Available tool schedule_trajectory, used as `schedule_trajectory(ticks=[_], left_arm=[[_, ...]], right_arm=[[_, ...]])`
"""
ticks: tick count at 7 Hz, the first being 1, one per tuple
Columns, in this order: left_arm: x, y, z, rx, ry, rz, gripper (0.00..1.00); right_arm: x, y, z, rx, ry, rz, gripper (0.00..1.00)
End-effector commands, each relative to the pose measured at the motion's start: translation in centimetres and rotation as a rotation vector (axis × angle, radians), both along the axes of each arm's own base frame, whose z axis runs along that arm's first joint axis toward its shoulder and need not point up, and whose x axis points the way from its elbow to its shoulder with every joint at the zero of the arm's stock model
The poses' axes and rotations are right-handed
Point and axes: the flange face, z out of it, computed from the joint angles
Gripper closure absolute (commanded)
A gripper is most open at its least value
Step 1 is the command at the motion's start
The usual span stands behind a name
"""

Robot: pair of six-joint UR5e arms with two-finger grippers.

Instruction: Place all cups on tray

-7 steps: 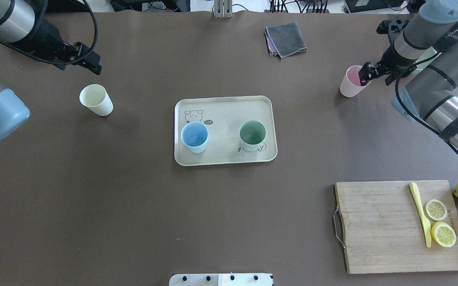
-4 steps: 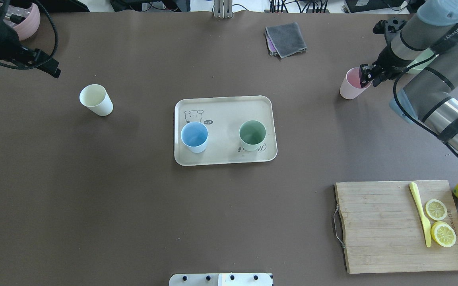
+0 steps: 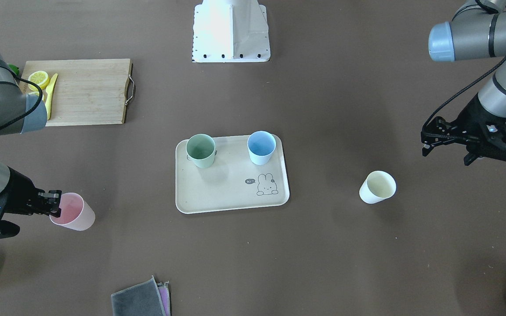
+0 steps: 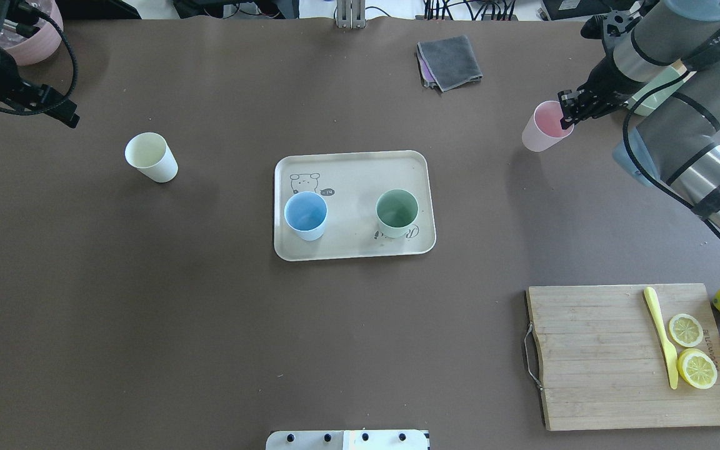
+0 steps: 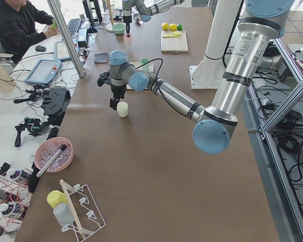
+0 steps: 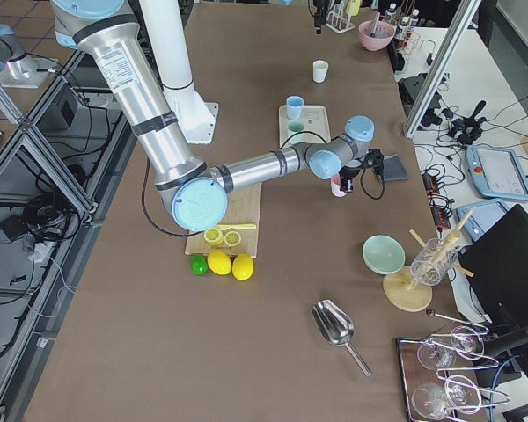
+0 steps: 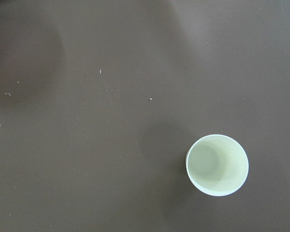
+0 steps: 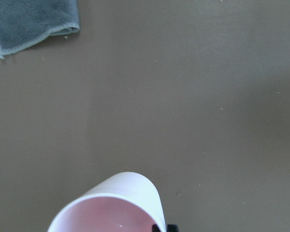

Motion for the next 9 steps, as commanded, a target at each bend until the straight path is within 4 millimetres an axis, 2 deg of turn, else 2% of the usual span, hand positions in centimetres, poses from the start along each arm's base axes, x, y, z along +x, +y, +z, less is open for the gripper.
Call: schedule_trajectory(ticks=[1, 2, 3, 4, 6, 8, 9], left_arm=[[1.0, -2.1, 3.9, 0.026, -0.017, -0.040, 0.03], [2.1, -1.9, 3.1, -0.020, 0.012, -0.086, 0.03], [6.0, -0.7, 2.4, -0.057, 0.033, -0.076, 0.03], [8.7, 0.0, 2.0, -0.076, 0.054, -0.070, 0.03], [12.5, -0.2, 3.7, -0.065, 0.070, -0.072, 0.03], [13.5, -1.3, 4.2, -0.069, 0.066, -0.068, 0.03], [13.5, -1.3, 4.5, -0.071, 0.061, -0.065, 0.05]], right_arm=[[2.6, 1.1, -6.1, -0.047, -0.077, 0.007, 1.00], [3.1, 2.0, -9.4, -0.060, -0.069, 0.008, 1.00], [3.1, 2.4, -11.9, -0.074, -0.066, 0.012, 1.00], [2.6, 2.2, -13.9, -0.096, -0.076, 0.037, 1.00], [2.0, 2.0, -16.9, -0.116, -0.100, 0.069, 1.00], [1.2, 1.9, -20.0, -0.121, -0.124, 0.090, 1.00], [-0.6, 2.4, -20.8, -0.121, -0.117, 0.087, 1.00]])
